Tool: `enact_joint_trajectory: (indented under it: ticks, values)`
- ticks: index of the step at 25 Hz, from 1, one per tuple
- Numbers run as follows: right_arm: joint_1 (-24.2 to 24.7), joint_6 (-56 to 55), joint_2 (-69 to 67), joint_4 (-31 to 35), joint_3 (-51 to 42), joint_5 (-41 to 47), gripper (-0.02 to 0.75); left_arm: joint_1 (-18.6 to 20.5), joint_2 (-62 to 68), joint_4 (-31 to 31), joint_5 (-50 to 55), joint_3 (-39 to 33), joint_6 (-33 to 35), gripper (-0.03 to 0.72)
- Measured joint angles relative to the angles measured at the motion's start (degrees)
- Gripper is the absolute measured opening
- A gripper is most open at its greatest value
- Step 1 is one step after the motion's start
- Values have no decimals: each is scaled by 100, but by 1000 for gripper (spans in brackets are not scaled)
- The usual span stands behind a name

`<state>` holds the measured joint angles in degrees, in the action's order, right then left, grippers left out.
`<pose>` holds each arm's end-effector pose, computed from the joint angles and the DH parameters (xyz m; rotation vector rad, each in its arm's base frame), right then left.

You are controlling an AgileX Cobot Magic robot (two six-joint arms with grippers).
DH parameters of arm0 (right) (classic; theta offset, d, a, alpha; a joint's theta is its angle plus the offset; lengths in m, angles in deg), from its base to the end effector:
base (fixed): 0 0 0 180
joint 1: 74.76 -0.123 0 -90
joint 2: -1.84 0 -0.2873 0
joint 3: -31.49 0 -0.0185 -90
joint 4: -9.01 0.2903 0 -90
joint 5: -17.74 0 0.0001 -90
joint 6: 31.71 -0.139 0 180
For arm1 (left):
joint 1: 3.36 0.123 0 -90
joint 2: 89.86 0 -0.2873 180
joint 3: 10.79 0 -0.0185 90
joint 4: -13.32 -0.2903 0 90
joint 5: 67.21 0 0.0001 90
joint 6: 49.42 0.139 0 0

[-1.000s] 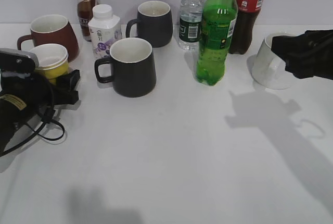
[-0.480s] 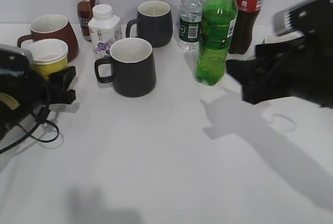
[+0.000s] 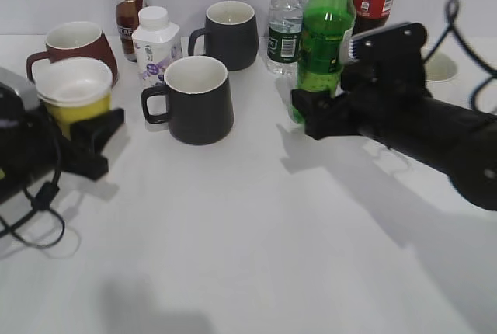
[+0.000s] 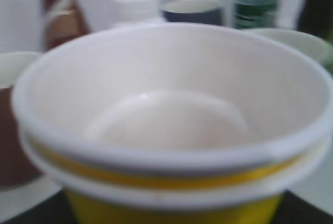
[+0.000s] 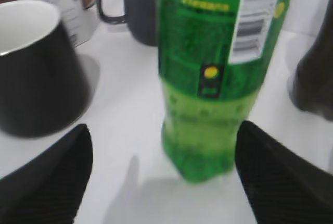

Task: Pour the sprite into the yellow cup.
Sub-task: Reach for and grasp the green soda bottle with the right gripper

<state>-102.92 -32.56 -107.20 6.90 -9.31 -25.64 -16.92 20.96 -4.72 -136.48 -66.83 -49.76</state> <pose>0.3411 0.1866 0.1134 -0.4837 1.8099 0.3554 0.2994 -0.1136 0.0931 0.5092 1.6493 -0.3470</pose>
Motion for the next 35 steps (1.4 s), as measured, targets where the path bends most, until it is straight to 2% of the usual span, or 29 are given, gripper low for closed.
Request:
enact_joint_trajectory:
  ticks: [7, 13, 19, 21, 24, 25, 31, 35]
  values:
    - [0, 85, -646, 603, 722, -93, 643, 0, -25, -1286, 11, -76, -498, 400]
    - [5, 142, -890, 690, 1115, -116, 632, 0, -25, -2060, 6, -76, -544, 400]
    - [5, 269, -1220, 690, 1434, -156, 595, 0, -25, -2173, 6, -76, -589, 398]
    - [10, 279, -1248, 697, 1449, -156, 543, -13, -25, -2199, 6, -76, -601, 397]
    - [10, 285, -1248, 701, 1449, -156, 396, -149, -25, -2210, 6, -76, -601, 397]
    - [10, 285, -1248, 701, 1449, -156, 370, -198, -25, -2210, 6, -76, -601, 397]
    - [10, 291, -1057, 619, 1444, 180, 370, -339, -25, -2169, 6, -76, -601, 397]
    - [10, 291, -669, 27, 1424, 637, 370, -339, -25, -2151, 6, -76, -701, 397]
